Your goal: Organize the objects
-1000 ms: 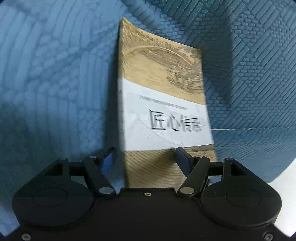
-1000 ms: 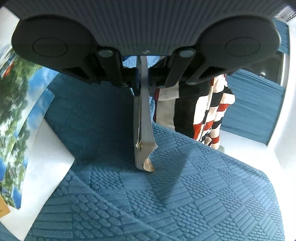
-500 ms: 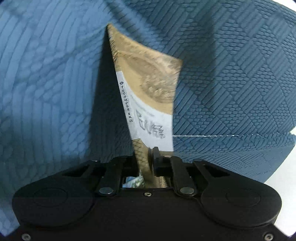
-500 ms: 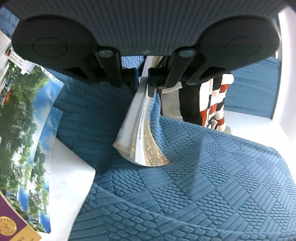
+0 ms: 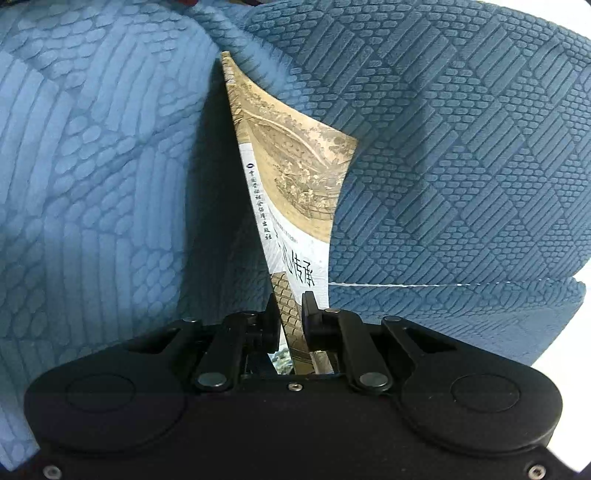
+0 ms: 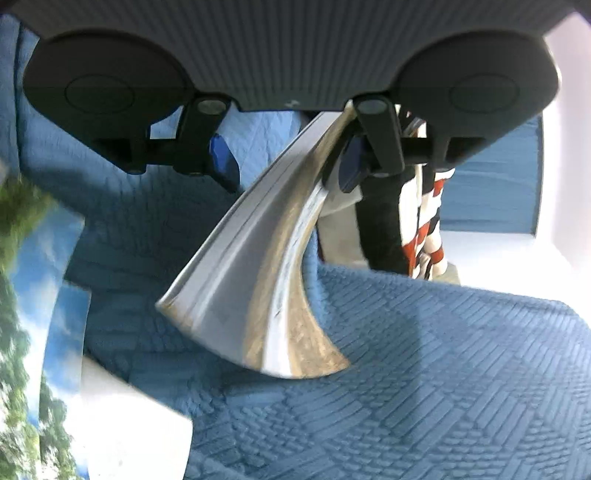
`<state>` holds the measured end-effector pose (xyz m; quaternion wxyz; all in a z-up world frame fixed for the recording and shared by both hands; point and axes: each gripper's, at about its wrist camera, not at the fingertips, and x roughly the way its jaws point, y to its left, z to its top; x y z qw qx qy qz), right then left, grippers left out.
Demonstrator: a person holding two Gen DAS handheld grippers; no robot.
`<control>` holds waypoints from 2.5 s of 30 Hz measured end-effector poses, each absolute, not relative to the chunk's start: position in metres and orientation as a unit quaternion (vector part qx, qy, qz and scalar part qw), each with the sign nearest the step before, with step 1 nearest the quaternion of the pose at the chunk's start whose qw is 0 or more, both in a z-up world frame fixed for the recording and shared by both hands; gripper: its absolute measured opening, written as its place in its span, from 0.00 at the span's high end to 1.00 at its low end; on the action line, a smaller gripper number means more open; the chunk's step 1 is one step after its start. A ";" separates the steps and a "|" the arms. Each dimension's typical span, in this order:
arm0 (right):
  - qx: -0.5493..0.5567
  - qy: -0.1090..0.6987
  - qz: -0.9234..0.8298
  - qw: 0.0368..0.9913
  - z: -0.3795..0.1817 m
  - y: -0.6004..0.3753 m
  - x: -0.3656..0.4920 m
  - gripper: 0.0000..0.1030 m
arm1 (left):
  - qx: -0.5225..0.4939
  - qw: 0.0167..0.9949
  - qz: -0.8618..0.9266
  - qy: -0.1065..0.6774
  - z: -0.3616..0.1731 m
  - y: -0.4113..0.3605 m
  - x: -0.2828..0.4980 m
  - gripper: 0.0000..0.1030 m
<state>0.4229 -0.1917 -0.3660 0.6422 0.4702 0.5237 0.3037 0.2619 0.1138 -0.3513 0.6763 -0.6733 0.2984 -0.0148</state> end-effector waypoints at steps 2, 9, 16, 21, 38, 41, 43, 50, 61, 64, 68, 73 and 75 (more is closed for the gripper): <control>0.478 0.518 0.285 0.650 -0.370 -0.194 0.432 0.39 | -0.676 0.675 -0.020 0.294 -0.351 0.117 0.260 0.91; 0.505 0.497 0.258 0.657 -0.378 -0.210 0.446 0.50 | -0.681 0.670 -0.020 0.295 -0.354 0.128 0.254 0.91; 0.439 0.475 0.318 0.693 -0.346 -0.195 0.442 0.81 | -0.672 0.680 -0.034 0.291 -0.344 0.139 0.249 0.90; 0.403 0.453 0.333 0.723 -0.311 -0.189 0.432 0.80 | -0.654 0.692 -0.061 0.300 -0.329 0.141 0.235 0.88; 0.375 0.369 0.315 0.790 -0.194 -0.205 0.349 0.80 | -0.620 0.712 -0.148 0.294 -0.223 0.142 0.197 0.88; 0.372 0.357 0.303 0.802 -0.179 -0.208 0.330 0.80 | -0.610 0.714 -0.160 0.306 -0.210 0.142 0.192 0.88; 0.372 0.352 0.293 0.807 -0.174 -0.210 0.318 0.80 | -0.604 0.714 -0.164 0.315 -0.205 0.141 0.188 0.88; 0.379 0.353 0.258 0.816 -0.184 -0.215 0.283 0.80 | -0.572 0.720 -0.171 0.354 -0.213 0.137 0.179 0.87; 0.365 0.389 0.198 0.823 -0.241 -0.212 0.247 0.80 | -0.531 0.711 -0.152 0.434 -0.277 0.132 0.179 0.86; 0.349 0.410 0.186 0.822 -0.263 -0.207 0.239 0.80 | -0.506 0.715 -0.139 0.463 -0.292 0.129 0.179 0.86; 0.345 0.428 0.183 0.815 -0.283 -0.206 0.228 0.80 | -0.471 0.729 -0.132 0.479 -0.298 0.122 0.170 0.86; 0.312 0.444 0.183 0.820 -0.301 -0.200 0.214 0.79 | -0.423 0.739 -0.110 0.512 -0.301 0.107 0.158 0.85; 0.311 0.455 0.179 0.815 -0.308 -0.200 0.212 0.79 | -0.419 0.734 -0.098 0.525 -0.309 0.104 0.157 0.85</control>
